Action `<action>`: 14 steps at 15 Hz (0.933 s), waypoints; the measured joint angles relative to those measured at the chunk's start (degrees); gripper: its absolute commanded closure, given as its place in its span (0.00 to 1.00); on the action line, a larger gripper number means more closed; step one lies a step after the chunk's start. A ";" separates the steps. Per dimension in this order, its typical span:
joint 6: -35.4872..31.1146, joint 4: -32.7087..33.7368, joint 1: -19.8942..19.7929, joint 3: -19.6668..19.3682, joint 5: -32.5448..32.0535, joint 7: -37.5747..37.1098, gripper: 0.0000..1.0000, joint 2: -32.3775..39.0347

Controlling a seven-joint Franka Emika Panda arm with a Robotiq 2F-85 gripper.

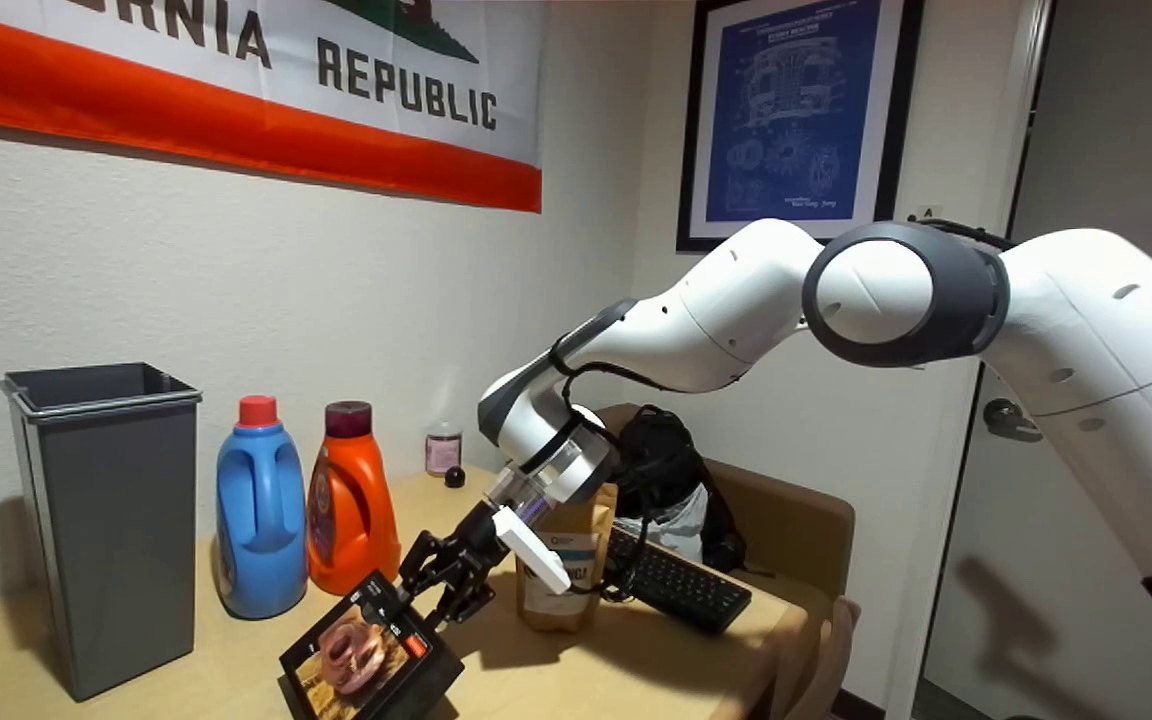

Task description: Make the black box lay on its back

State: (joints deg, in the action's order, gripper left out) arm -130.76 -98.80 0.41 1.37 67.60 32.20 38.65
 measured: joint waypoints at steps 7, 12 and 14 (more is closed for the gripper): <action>-1.10 0.06 -0.18 -0.02 -6.32 -4.22 0.00 0.45; -1.65 0.07 -0.34 -0.02 -10.09 -6.92 0.00 0.82; -1.69 0.10 -0.36 -0.01 -11.97 -7.84 0.00 0.77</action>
State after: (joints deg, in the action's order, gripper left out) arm -132.45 -98.71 0.05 1.36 55.63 24.36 39.43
